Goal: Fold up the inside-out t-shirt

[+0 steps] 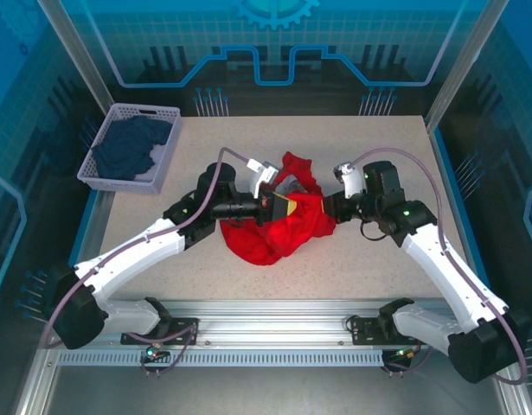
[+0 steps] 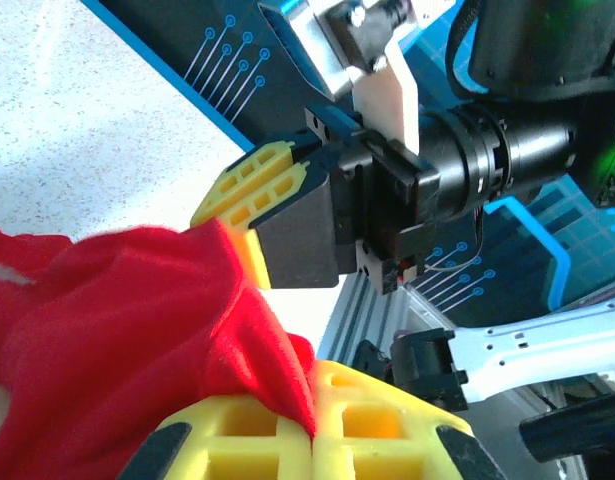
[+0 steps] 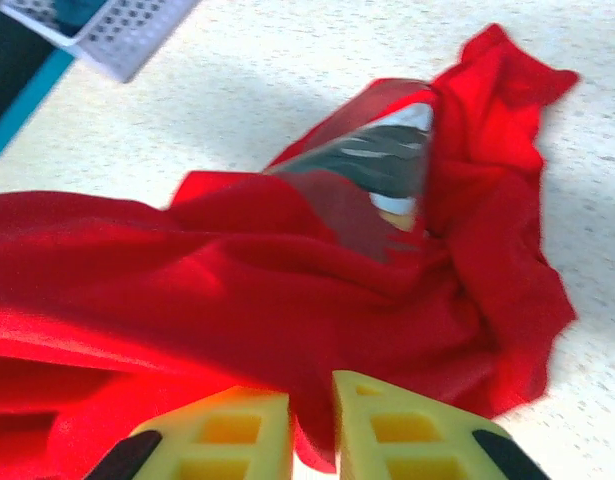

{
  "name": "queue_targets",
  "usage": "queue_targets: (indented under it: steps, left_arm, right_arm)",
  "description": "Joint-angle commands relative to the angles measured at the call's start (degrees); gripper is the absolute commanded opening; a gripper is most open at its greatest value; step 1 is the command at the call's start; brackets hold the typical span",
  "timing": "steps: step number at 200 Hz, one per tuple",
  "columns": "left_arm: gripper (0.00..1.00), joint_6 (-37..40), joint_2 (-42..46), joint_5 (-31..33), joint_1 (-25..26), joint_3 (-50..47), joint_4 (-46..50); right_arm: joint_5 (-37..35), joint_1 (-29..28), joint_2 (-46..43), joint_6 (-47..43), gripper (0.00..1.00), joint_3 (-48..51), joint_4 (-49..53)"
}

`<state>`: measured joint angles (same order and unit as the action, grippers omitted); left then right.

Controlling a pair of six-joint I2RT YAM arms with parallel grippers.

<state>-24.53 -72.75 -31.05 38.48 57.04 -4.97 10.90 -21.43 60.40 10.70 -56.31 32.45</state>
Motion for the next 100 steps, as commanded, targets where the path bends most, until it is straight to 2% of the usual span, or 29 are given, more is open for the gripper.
queue_targets:
  steps: [1,20,31,51,66,100]
  left_arm:
    - [0.0,-1.88,1.3,-2.47,-0.98,-0.64,-0.62]
    - [0.0,-1.2,1.3,-1.94,-1.11,-0.58,-0.24]
    - [0.0,-0.98,1.3,-2.0,-1.05,-0.7,-0.13]
    - [0.0,-0.66,1.6,-2.18,-1.13,-0.85,0.05]
    - [0.0,-0.22,1.89,-2.26,-1.13,-0.95,0.43]
    - [0.0,0.97,2.7,-1.76,-1.13,-1.38,1.8]
  right_arm:
    - [-9.11,-3.64,-5.8,-3.29,0.3,1.36,2.2]
    - [0.12,-5.25,-9.92,-5.05,0.41,4.94,-1.63]
    - [2.84,-6.27,-10.43,-4.77,0.46,7.26,-3.84]
    - [4.26,-7.69,-8.47,-3.24,0.51,9.15,-7.77]
    - [5.11,-8.5,-5.63,-2.31,0.6,9.81,-11.88]
    - [4.07,-8.93,0.18,-2.86,0.62,7.42,-16.51]
